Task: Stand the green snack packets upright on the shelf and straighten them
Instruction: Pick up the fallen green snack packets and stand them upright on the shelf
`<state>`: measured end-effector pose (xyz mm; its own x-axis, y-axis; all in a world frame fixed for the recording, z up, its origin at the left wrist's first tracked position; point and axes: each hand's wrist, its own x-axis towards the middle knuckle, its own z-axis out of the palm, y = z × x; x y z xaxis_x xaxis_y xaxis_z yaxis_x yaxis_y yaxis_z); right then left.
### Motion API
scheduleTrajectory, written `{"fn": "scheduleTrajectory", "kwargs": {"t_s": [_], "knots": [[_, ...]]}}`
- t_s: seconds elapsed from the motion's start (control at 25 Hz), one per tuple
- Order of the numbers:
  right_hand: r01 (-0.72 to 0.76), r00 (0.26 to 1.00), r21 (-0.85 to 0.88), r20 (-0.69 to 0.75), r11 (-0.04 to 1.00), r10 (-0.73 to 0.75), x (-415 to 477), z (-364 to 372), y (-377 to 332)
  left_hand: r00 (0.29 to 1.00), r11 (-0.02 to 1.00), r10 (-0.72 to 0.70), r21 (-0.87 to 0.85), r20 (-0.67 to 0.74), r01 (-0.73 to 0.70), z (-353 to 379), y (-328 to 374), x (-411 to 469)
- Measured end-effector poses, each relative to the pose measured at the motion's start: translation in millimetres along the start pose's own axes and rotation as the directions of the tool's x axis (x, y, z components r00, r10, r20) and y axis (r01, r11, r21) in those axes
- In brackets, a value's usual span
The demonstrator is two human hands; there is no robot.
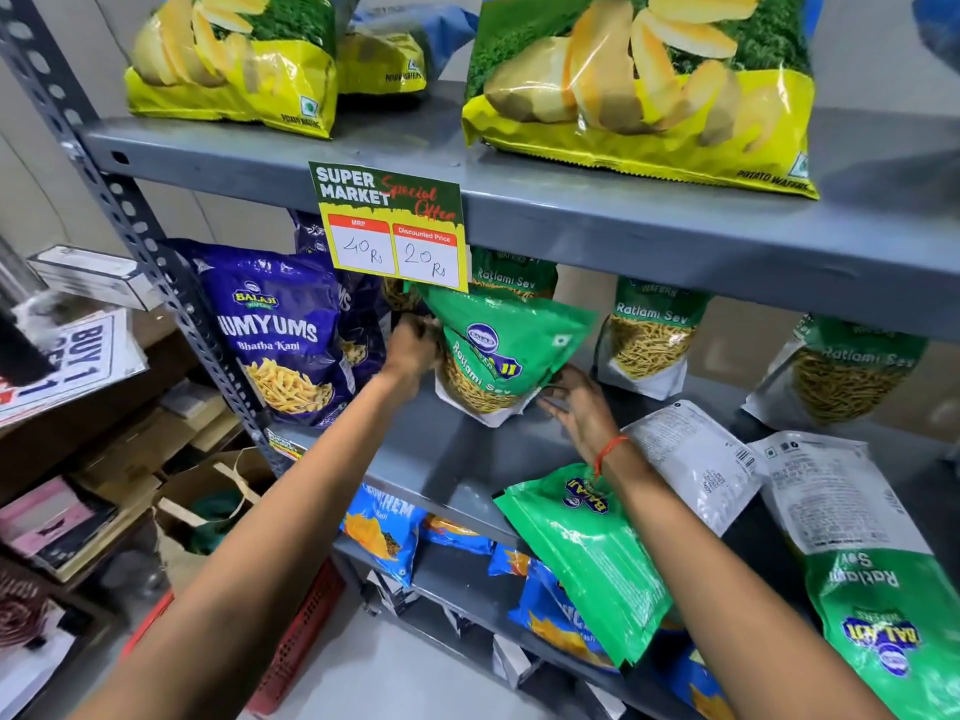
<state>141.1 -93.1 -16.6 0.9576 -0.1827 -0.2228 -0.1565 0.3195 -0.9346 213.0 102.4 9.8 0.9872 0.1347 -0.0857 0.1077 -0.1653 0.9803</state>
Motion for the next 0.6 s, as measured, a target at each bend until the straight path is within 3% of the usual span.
{"fn": "scheduleTrajectory", "kwargs": {"t_s": [0.08, 0.16, 0.32, 0.44, 0.6], "knots": [[0.006, 1.0, -0.05, 0.008, 0.999, -0.005, 3.7, 1.7, 2.5, 0.995, 0.995, -0.068, -0.065, 0.068, 0.073, -1.2, -4.3, 2.6], [0.063, 0.996, -0.219, 0.073, 0.974, -0.048, 7.2, 4.2, 10.8, 0.985, 0.992, -0.057, -0.105, 0.164, 0.075, -7.1, -13.6, 3.3], [0.231, 0.959, -0.584, 0.272, 0.778, -0.081, 21.6, 12.9, 26.9, 0.951, 0.994, -0.095, -0.026, 0.295, 0.107, -13.2, -32.4, -5.2], [0.232, 0.957, -0.639, 0.287, 0.733, -0.053, 28.9, 19.2, 29.7, 0.955, 0.988, -0.151, 0.009, 0.256, 0.154, -8.4, -38.7, -9.3], [0.243, 0.947, -0.629, 0.32, 0.738, -0.039, 33.7, 15.5, 35.1, 0.981, 0.987, -0.132, -0.074, 0.139, 0.143, -11.6, -37.6, -9.7]]}}
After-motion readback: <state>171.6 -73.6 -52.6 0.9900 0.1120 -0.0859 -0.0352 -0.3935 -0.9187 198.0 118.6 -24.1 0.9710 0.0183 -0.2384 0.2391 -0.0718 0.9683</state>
